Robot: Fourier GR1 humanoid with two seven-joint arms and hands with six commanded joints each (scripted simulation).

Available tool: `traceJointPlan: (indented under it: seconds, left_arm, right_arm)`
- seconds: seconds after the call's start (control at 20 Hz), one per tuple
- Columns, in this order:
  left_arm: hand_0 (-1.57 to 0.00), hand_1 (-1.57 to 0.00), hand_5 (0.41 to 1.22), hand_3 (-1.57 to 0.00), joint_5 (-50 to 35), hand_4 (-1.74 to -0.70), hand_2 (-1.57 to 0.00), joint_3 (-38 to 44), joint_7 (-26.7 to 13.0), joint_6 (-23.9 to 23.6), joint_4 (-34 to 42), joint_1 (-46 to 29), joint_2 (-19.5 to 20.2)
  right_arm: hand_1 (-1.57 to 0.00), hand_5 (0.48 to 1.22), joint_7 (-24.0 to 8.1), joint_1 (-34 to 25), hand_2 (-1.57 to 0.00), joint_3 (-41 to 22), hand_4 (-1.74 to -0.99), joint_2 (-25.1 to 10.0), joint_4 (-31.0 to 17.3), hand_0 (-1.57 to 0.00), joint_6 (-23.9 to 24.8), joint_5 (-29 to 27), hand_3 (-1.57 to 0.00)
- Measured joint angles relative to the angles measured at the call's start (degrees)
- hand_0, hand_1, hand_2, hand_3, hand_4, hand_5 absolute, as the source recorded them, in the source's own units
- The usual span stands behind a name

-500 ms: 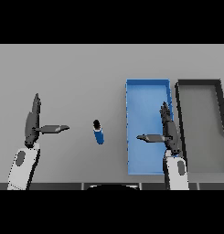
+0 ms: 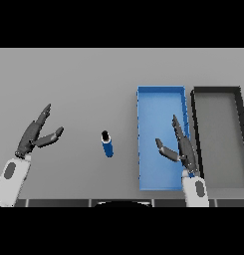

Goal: Pick up the blue pipe and place it into the blue bin.

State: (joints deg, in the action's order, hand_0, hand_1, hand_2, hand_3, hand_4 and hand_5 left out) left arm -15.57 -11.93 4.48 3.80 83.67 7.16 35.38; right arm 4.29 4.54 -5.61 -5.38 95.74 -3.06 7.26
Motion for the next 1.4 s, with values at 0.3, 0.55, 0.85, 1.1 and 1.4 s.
traceJointPlan:
  seconds: [0.3,0.55,0.85,1.1,1.4]
  left_arm:
    - [0.0,0.0,0.596,0.0,-1.46,-1.09,0.0,-0.91,2.15,5.09,1.91,-1.08,2.24]
    - [0.0,0.0,0.514,0.0,-0.85,-1.12,0.0,-6.29,2.95,11.01,7.82,-4.34,2.7]
    - [0.0,0.0,0.469,0.0,3.73,-1.18,0.0,-12.7,0.56,10.97,11.45,-4.88,-1.05]
    - [0.0,0.0,0.467,0.0,7.97,-1.2,0.0,-15.84,0.53,8.92,7.91,-2.74,-6.9]
    - [0.0,0.0,0.464,0.0,8.54,-1.17,0.0,-17.34,-1.25,9.3,-0.52,2.41,-14.37]
  right_arm:
    - [0.0,0.598,-3.25,-0.36,0.0,-0.91,-1.186,-0.5,0.55,0.0,1.85,3.47,0.0]
    - [0.0,0.611,-1.18,-0.21,0.0,-1.6,-1.205,-0.95,0.86,0.0,0.64,3.38,0.0]
    - [0.0,0.618,-2.0,0.05,0.0,-1.94,-1.221,-0.34,1.06,0.0,0.65,3.35,0.0]
    - [0.0,0.623,-2.8,0.61,0.0,-2.15,-1.231,-0.29,2.17,0.0,0.93,3.76,0.0]
    - [0.0,0.608,-2.33,2.29,0.0,-2.38,-1.208,-0.29,3.57,0.0,1.01,3.95,0.0]
